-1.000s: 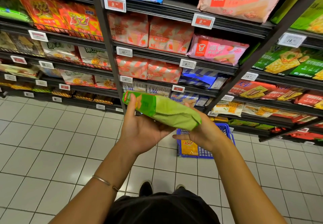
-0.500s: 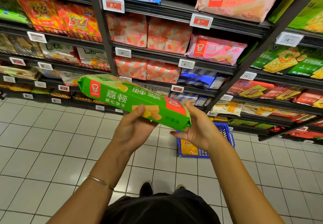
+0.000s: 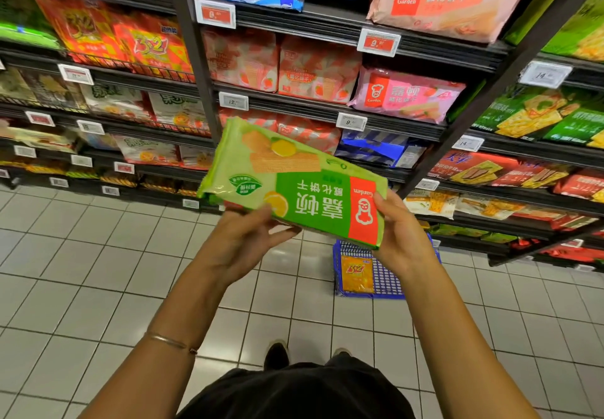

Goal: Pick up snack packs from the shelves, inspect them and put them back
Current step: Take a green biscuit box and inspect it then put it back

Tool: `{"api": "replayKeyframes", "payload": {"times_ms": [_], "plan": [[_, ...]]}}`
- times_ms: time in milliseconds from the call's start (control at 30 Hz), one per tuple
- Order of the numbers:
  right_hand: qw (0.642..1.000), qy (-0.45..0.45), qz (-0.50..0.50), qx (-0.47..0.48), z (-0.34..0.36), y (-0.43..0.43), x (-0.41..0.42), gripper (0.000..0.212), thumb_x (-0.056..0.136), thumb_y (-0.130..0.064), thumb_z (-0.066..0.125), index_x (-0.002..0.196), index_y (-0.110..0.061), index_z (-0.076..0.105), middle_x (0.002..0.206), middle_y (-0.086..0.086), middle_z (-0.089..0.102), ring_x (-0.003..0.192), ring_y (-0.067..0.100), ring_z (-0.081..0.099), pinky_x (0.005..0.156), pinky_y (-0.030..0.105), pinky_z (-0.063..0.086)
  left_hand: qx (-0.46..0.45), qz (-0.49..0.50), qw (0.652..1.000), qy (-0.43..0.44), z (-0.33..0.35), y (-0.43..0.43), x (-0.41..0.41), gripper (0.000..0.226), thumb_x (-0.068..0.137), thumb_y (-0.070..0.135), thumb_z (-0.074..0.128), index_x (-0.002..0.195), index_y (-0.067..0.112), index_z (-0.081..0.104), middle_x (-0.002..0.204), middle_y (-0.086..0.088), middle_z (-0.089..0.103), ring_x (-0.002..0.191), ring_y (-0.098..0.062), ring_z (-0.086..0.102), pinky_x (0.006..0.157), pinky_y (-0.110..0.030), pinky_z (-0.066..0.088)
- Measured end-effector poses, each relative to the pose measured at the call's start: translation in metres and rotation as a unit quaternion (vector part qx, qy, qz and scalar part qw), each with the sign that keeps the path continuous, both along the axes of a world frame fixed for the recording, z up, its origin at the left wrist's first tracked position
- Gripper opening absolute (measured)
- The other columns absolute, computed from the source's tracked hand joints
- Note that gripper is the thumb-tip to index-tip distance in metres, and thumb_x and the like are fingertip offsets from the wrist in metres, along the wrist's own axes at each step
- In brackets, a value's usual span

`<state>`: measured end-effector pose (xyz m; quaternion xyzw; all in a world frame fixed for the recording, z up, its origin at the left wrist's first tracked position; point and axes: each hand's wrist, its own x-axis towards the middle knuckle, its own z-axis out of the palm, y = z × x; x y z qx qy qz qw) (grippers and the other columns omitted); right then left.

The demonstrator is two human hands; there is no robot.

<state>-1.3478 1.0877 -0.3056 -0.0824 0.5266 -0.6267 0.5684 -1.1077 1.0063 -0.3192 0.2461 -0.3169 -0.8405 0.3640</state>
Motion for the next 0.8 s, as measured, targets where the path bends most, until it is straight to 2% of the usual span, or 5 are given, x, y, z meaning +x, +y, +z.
{"api": "replayKeyframes", "payload": {"times_ms": [100,267,400,600,800], "plan": [[0.999,0.022,-0.039,-0.014,-0.004,0.004,-0.008,0.039,0.105,-0.018,0.055,0.144,-0.015,0.056,0.144,0.019,0.061,0.13,0.038,0.06,0.112,0.066,0.042,0.08,0.066,0.993,0.046,0.007,-0.007,0.002,0.125,0.05,0.041,0.104,0.156,0.019,0.042,0.152,-0.014,0.056,0.138,-0.04,0.055,0.1,-0.068,0.05],[0.995,-0.02,-0.096,-0.003,-0.007,0.007,-0.008,0.029,0.103,-0.041,0.052,0.119,-0.022,0.066,0.139,0.015,0.067,0.131,0.036,0.061,0.112,0.065,0.042,0.114,0.086,0.987,0.068,0.007,-0.008,0.002,0.077,0.062,0.039,0.099,0.132,0.021,0.072,0.146,-0.013,0.062,0.131,-0.039,0.062,0.089,-0.056,0.057],[0.995,0.004,-0.097,0.005,-0.012,0.006,-0.012,0.025,0.108,-0.032,0.052,0.124,-0.014,0.06,0.135,0.018,0.068,0.126,0.035,0.066,0.108,0.062,0.048,0.113,0.074,0.987,0.086,0.005,-0.005,0.003,0.072,0.066,0.037,0.097,0.131,0.021,0.073,0.149,-0.014,0.059,0.133,-0.041,0.059,0.086,-0.054,0.058],[0.992,0.087,-0.09,0.03,-0.011,0.007,-0.014,0.038,0.11,-0.028,0.049,0.134,0.0,0.057,0.123,0.021,0.07,0.116,0.033,0.069,0.106,0.058,0.051,0.088,0.062,0.991,0.084,0.004,-0.004,0.003,0.083,0.072,0.052,0.09,0.145,0.025,0.062,0.153,-0.012,0.055,0.138,-0.042,0.054,0.11,-0.066,0.043],[0.979,0.181,-0.077,0.061,-0.02,0.006,-0.018,0.023,0.11,-0.026,0.048,0.113,-0.008,0.062,0.094,0.007,0.075,0.09,0.02,0.074,0.076,0.037,0.063,0.087,0.055,0.992,0.071,0.003,-0.003,0.004,0.084,0.074,0.051,0.089,0.148,0.025,0.058,0.154,-0.012,0.054,0.139,-0.041,0.053,0.103,-0.061,0.051]]}}
